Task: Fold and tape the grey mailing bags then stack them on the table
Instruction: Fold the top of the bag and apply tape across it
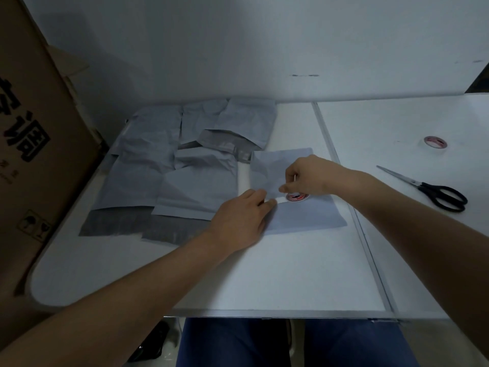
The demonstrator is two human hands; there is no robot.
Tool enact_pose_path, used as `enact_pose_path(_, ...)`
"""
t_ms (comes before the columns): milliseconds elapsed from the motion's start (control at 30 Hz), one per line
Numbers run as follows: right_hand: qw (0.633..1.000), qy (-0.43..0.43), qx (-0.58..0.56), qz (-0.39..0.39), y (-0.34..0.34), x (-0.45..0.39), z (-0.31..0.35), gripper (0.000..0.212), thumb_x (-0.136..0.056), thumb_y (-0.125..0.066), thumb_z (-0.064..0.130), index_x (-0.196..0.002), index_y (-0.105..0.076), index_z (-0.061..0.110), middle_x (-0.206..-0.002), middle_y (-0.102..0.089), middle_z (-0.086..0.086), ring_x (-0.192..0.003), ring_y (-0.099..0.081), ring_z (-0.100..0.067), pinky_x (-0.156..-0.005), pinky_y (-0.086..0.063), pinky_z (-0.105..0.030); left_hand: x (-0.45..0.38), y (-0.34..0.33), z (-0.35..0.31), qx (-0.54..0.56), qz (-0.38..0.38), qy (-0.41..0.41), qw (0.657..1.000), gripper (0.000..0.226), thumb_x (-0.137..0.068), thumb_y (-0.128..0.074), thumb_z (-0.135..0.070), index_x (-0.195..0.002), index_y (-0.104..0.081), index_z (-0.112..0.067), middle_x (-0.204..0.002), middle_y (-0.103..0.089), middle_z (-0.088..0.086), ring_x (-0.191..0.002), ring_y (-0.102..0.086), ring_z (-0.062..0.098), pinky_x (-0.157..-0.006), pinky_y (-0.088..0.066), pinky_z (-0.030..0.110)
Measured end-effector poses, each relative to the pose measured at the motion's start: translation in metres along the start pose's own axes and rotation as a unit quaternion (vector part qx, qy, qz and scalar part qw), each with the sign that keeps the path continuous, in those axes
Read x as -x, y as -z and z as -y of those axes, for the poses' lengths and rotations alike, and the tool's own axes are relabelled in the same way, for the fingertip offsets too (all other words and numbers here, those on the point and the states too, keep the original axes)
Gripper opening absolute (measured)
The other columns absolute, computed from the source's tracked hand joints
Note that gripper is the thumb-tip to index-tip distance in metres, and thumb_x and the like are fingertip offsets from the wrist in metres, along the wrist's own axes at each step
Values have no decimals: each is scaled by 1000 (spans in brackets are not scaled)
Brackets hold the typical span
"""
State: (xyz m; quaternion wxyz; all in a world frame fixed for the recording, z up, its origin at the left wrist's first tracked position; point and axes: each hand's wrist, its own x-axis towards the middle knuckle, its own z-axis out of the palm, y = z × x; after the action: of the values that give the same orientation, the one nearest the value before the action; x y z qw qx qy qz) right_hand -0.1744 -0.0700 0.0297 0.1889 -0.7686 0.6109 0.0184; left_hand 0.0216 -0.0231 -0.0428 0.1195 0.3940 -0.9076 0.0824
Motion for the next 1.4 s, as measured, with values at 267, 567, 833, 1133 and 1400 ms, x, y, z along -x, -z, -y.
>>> enact_pose_path(267,998,-19,-54,-14,-5,6,-6,31,-81,-68,51,-79,-65,20,-73,-62,4,-69,-60,-15,-60,-45,-26,0,2,2,27,19,1,999,47,-86,-33,-29,-114,-67,-12,-89,-54,3,-80,-53,20,-44,-32,25)
enact_pose_path(567,984,-52,-168,-36,-25,14,-13,41,-88,-51,62,-89,-57,21,-78,-70,-2,-49,-60,-13,-59,-49,-27,-18,-3,6,97,34,-9,995,41,-92,-28,-31,-94,-62,-7,-94,-52,5,-85,-49,20,-62,-49,44)
enact_pose_path(833,967,-71,-239,-56,-38,17,-13,45,-97,-37,55,-80,-53,16,-66,-58,0,-58,-58,-22,-78,-50,-39,-11,-10,9,93,-6,-22,995,34,-98,-40,-28,-117,-63,-12,-99,-55,2,-87,-51,19,-62,-49,39)
enact_pose_path(1133,959,-80,-241,-124,-44,15,-15,37,-83,-61,56,-68,-56,23,-80,-72,5,-76,-65,-14,-67,-48,-32,-9,-8,5,77,-6,-12,997,37,-98,-39,-32,-120,-64,-15,-94,-52,1,-84,-49,18,-50,-46,35)
enact_pose_path(1400,964,-89,-209,-141,-41,17,-11,33,-83,-62,50,-69,-56,21,-69,-68,10,-70,-63,-13,-67,-49,-31,-10,-5,0,46,-16,-15,999,29,-97,-48,-28,-113,-66,-12,-85,-51,2,-80,-52,20,-43,-39,31)
